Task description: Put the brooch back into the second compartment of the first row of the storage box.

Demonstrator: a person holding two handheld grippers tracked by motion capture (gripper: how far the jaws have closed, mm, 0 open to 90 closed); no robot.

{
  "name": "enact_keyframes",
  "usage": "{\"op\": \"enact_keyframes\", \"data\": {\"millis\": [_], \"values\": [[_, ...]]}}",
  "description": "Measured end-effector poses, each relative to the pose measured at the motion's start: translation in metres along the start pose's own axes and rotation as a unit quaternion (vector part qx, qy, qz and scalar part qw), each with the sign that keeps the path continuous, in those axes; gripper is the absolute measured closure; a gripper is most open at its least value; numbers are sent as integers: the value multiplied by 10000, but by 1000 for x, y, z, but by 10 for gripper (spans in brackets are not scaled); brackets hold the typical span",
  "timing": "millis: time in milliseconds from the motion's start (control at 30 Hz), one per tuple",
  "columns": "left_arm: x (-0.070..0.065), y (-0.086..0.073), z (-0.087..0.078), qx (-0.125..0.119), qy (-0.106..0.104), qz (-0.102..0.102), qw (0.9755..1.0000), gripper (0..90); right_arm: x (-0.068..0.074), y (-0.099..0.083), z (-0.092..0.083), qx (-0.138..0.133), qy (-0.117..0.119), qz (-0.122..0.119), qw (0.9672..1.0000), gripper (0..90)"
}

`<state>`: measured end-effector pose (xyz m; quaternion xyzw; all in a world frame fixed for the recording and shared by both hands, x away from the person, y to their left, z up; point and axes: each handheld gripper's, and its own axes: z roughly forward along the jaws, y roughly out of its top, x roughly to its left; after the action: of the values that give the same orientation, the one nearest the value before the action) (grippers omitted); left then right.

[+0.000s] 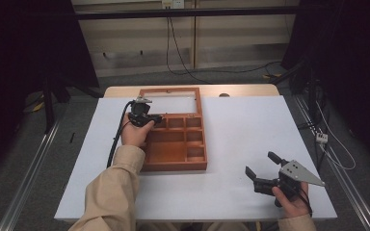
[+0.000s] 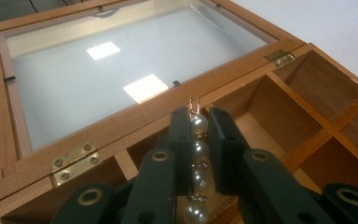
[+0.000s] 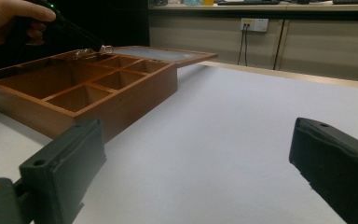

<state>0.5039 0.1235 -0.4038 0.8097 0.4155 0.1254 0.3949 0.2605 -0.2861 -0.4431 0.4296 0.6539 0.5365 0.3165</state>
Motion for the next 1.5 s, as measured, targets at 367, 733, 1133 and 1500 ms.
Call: {"op": "enact_keyframes", "data": {"millis": [367,733,1133,1500], "values": [[-1,-1,2,62,-68,43,9999,805,0,0,0,3,-4,9,10000,27],[-2,-3,6,160,-79,29,9998,805,0,0,0,0,2,9,10000,27],[-3,-3,7,142,-83,11,9999,794,0,1,0,-9,11,4,10000,27],[-3,-2,-4,190,-190,-59,9996,673,2,2,3,5,47,-15,10000,27]]}}
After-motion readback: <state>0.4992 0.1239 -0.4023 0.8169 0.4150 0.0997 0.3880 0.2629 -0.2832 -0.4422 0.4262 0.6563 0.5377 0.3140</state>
